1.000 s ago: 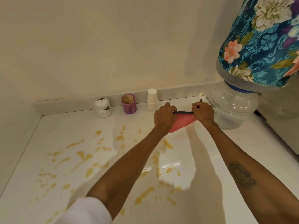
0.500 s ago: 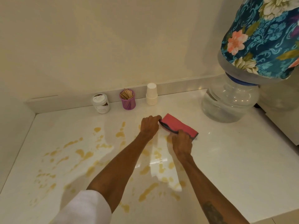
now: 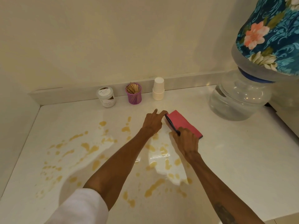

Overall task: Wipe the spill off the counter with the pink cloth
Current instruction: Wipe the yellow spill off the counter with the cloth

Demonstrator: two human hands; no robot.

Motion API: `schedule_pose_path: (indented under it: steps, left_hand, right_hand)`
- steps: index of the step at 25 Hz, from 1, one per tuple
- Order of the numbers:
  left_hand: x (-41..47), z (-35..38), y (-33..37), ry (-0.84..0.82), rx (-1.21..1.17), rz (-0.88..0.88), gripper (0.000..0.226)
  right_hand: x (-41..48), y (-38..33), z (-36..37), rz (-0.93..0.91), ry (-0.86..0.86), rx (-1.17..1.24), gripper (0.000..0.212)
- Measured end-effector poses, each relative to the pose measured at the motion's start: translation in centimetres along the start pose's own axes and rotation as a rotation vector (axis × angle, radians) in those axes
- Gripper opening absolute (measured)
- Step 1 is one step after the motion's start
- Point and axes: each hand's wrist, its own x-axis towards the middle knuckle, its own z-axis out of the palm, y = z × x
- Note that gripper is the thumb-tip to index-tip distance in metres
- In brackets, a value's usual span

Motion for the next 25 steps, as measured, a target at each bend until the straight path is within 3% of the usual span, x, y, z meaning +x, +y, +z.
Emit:
schedule_pose_path:
  steps: [6,11,17,21,25]
  left_hand:
    - [0.2,-0.1,-2.0,-0.079,0.003,-0.045,0.070]
    - [0.1,0.2,-2.9,-0.191,-0.039,-0.045,0.071]
    - [-0.2,-0.3,-3.9,-0.260,-0.011,-0.043,0.072]
    - [-2.5,-3.3,-10.2,-0.143,0.012,-0.098,0.060]
    - [-9.5,-6.2,-20.9,0.096,0.060,-0.339,0.045]
  right_hand:
    - [0.5,-2.2,1.3,0.042,-0.076,0.206,0.026]
    - [1.4,-1.7,2.1,-0.033,-0.206,0.231,0.028]
    - [2.1,-1.3,2.6,-0.122,-0.249,0.225,0.034]
    - [3.2,0.5,2.2,-0.061,-0.034,0.305,0.027]
    - [5.0,0.6,4.0,-0.231,-0.241,0.071,0.046]
